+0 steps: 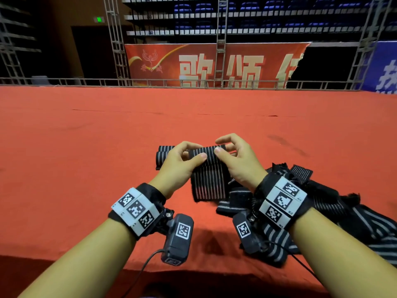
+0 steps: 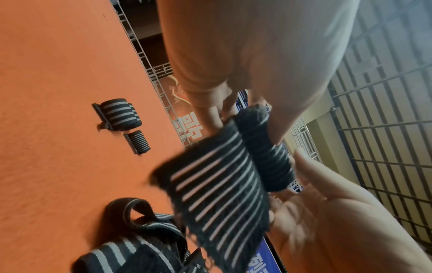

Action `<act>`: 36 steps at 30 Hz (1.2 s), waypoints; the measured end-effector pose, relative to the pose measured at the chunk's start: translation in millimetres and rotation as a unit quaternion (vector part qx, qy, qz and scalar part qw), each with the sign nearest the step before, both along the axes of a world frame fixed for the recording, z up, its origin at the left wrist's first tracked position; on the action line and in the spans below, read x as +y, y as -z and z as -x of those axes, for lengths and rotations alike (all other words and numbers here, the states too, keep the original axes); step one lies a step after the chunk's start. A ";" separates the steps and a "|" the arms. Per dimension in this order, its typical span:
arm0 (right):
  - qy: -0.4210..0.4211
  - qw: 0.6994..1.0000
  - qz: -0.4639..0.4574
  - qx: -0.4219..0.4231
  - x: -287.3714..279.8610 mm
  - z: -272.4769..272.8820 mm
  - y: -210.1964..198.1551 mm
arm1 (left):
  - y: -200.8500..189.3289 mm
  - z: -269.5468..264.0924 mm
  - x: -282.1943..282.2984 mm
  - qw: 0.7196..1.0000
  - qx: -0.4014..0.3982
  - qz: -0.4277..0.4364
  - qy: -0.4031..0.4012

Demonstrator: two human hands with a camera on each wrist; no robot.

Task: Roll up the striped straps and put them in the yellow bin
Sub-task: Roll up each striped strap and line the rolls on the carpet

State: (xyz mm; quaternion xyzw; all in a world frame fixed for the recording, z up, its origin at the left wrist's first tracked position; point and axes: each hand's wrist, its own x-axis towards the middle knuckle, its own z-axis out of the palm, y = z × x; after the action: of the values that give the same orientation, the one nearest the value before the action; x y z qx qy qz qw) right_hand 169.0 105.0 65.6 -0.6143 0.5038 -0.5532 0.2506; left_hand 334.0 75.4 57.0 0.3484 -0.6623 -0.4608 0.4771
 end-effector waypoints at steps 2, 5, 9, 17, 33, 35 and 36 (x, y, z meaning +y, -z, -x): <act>-0.010 0.999 -0.035 -0.018 -1.7 -1.2 1.7 | -1.7 -1.9 0.8 0.999 -0.013 0.042 -0.007; -0.028 0.999 -0.026 -0.012 -0.8 -2.4 2.4 | -3.5 -3.0 3.1 0.999 -0.024 0.029 0.005; -0.027 0.999 0.014 -0.022 1.7 -6.9 -0.4 | -4.6 -4.3 3.9 1.000 0.001 -0.018 0.017; -0.035 0.996 -0.044 -0.065 2.9 -4.7 1.2 | -5.1 -2.2 4.3 1.000 -0.008 0.002 0.003; -0.099 0.979 -0.102 -0.146 14.1 -2.5 1.4 | 2.0 -0.5 6.5 0.999 0.006 0.025 0.038; -0.104 0.977 -0.132 -0.130 14.3 0.3 5.0 | 2.1 -0.9 6.2 0.998 -0.011 0.041 0.047; -0.103 0.978 -0.135 -0.120 14.0 2.2 7.6 | 2.4 -0.6 5.9 0.998 -0.019 0.040 0.053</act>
State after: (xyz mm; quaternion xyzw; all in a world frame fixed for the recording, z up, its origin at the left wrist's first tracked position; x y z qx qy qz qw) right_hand 166.7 119.0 58.0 -0.5528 0.4738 -0.5210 0.4454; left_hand 334.6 81.3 54.6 0.3017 -0.7068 -0.4520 0.4529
